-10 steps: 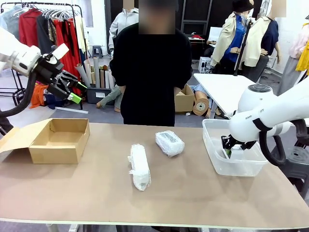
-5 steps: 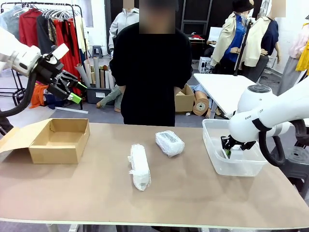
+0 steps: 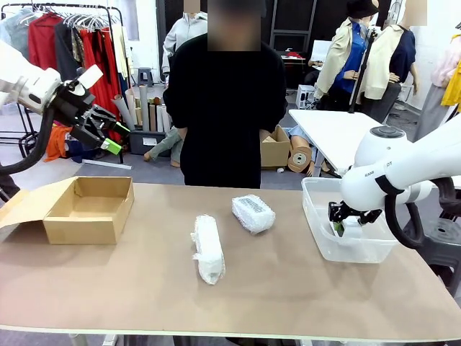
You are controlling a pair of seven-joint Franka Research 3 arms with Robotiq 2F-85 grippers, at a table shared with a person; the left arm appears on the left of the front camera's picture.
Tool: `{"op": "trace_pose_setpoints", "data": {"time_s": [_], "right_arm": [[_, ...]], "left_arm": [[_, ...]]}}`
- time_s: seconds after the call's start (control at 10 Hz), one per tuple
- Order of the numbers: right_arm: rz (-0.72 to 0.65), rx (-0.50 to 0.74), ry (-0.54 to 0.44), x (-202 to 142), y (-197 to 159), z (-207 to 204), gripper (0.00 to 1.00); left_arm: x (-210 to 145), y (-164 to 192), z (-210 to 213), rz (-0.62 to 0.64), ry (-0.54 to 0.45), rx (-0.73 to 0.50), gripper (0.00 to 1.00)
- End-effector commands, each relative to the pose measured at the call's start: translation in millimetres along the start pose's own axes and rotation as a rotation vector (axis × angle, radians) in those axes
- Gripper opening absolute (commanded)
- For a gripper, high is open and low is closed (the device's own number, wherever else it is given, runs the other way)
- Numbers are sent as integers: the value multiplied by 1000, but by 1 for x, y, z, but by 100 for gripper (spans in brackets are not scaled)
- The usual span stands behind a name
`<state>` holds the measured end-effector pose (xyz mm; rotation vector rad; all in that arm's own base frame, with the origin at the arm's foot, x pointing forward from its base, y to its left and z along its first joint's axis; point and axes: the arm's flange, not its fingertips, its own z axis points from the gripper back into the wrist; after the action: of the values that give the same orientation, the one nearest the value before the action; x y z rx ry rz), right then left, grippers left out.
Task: Separate and place wrapped and unwrapped clocks.
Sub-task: If the picked Digital clock is wrapped, place it in the Package Box ; if not, place it in the Organizing box.
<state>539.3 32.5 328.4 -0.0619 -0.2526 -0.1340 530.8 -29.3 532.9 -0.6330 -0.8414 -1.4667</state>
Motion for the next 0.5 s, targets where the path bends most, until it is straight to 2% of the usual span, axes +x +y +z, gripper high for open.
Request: {"op": "trace_pose_setpoints", "data": {"time_s": [0.0, 0.4], "right_arm": [[-8, 18, 5, 6, 2, 7, 100], [-20, 28, 9, 16, -1, 26, 100]], "left_arm": [[1, -2, 0, -1, 1, 2, 100], [1, -2, 0, -1, 1, 2, 100]]}}
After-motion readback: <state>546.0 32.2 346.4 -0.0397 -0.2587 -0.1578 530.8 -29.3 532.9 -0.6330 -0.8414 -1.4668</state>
